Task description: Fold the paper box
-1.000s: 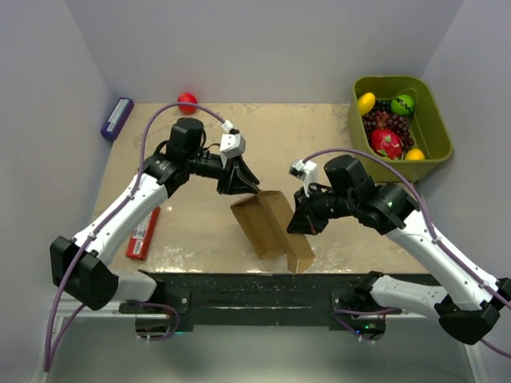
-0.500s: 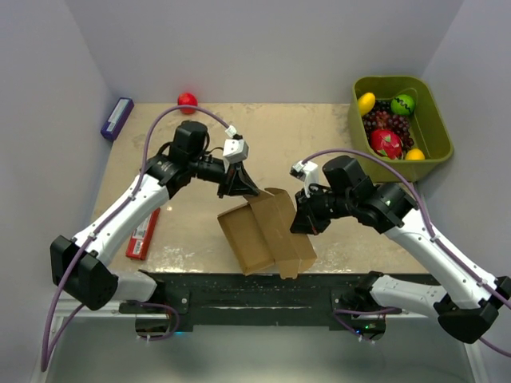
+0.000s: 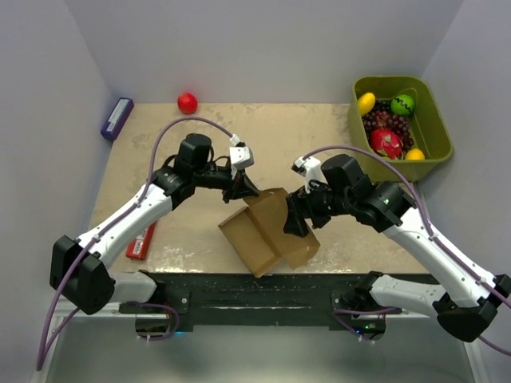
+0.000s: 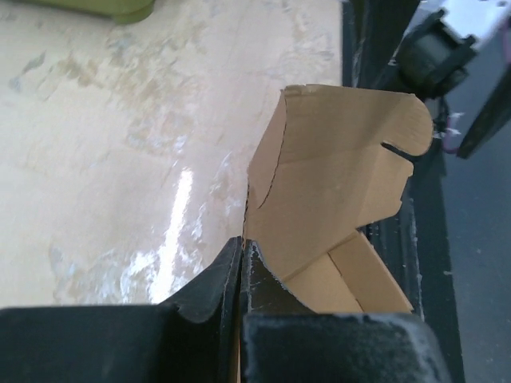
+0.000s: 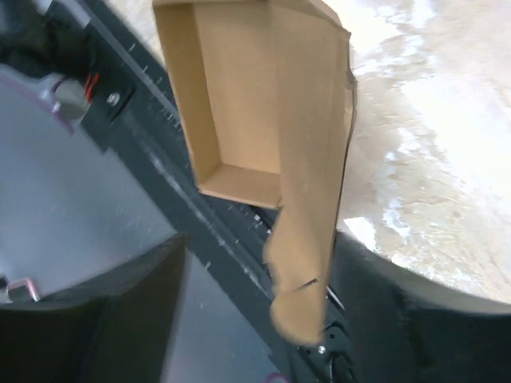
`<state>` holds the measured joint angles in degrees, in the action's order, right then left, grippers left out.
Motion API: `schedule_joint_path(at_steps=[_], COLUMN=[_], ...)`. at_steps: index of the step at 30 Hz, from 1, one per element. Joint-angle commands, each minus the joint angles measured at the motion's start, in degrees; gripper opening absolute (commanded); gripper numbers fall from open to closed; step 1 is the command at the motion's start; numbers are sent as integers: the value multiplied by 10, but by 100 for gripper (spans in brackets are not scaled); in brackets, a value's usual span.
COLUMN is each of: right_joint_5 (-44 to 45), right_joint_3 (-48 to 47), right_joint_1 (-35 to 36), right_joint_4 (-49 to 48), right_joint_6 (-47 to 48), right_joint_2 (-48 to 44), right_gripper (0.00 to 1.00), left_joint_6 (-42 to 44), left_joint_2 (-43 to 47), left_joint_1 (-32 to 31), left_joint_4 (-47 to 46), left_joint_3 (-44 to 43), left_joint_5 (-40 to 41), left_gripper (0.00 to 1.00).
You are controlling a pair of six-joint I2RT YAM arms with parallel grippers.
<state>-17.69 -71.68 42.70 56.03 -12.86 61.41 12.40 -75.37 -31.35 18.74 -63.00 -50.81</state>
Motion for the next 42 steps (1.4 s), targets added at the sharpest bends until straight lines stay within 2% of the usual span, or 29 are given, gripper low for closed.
schedule_joint_path(at_steps=[1, 4, 8, 13, 18, 20, 26, 31, 39, 42], right_joint_5=[92, 154, 208, 257, 253, 281, 330, 328, 365, 366], right_joint_3=[-10, 50, 129, 209, 262, 287, 327, 382, 470, 492], right_joint_1=[-4, -16, -24, -30, -31, -31, -37, -50, -64, -71], right_joint_4=[-44, -78, -122, -163, -215, -222, -254, -345, -474, -522], right_joint_6=[-38, -81, -127, -156, -184, -192, -216, -251, -289, -279], right_joint_2=[-11, -28, -66, -111, -120, -119, -123, -124, -138, -139], right_gripper=[86, 93, 93, 93, 86, 86, 87, 85, 75, 73], left_joint_6=[-71, -86, -99, -104, -106, -105, -103, -103, -104, -104], left_joint_2=[29, 43, 58, 53, 51, 51, 52, 51, 52, 51], left_joint_1=[9, 16, 18, 21, 21, 21, 22, 23, 25, 26], left_joint_4=[-135, -172, -212, -231, -234, -234, -235, -234, -234, -234], left_joint_3=[52, 87, 112, 122, 125, 126, 126, 126, 126, 125], left_joint_5=[110, 115, 144, 130, 129, 126, 127, 127, 123, 121], left_gripper=[0, 0, 0, 0, 0, 0, 0, 0, 0, 0])
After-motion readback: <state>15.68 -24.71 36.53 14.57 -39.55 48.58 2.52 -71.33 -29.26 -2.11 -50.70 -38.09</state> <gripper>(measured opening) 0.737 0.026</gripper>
